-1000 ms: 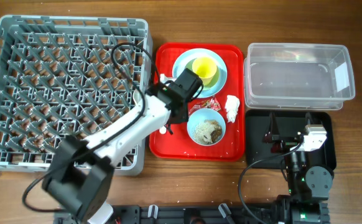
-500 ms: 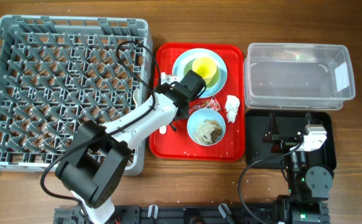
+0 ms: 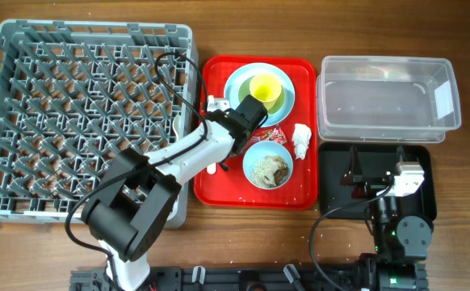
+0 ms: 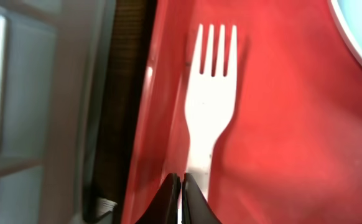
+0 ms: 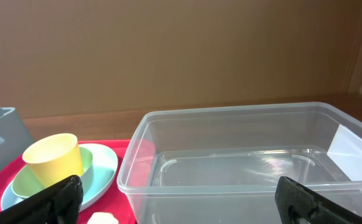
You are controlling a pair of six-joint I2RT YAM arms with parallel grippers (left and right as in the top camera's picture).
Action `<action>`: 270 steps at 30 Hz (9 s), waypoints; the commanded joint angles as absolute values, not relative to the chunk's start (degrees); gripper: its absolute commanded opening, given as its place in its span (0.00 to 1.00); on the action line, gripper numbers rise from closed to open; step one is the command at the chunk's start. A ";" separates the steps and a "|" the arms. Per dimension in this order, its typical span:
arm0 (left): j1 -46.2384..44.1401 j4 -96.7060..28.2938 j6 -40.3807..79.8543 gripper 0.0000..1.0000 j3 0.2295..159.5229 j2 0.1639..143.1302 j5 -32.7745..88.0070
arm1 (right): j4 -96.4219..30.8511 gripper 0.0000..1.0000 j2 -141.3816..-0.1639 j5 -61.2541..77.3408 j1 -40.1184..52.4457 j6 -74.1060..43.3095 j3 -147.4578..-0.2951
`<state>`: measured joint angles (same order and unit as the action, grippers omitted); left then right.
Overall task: Sort waste into correct bins and load items into the dishwasher rack
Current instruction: 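Move the left gripper back to the tray and grasp the white fork, then carry the fork to the rack and insert it beside the spoon, then adjust the fork in the rack slot and release it, then reach the left gripper to the yellow cup and grasp its rim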
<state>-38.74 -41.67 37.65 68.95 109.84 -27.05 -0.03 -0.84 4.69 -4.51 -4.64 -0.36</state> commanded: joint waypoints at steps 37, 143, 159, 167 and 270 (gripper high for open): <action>-31.75 -41.04 18.02 0.31 70.46 101.14 3.20 | 0.14 1.00 -0.64 4.49 -4.73 -4.62 -0.30; -14.83 -46.33 2.04 0.19 68.45 88.20 -1.32 | 0.14 1.00 -0.64 4.49 -4.73 -4.62 -0.30; -14.06 -46.04 -1.30 0.24 68.45 96.88 -4.32 | 0.14 1.00 -0.64 4.49 -4.73 -4.64 -0.30; -13.98 -45.60 -1.34 0.27 68.45 98.17 -4.27 | 0.14 1.00 -0.64 4.49 -4.73 -4.62 -0.30; -20.51 -56.71 20.21 0.06 72.16 100.33 -2.02 | 0.14 1.00 -0.64 4.49 -4.73 -4.64 -0.30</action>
<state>-20.21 -54.63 17.93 72.55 99.81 -3.66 -0.03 -0.84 4.69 -4.51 -4.64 -0.36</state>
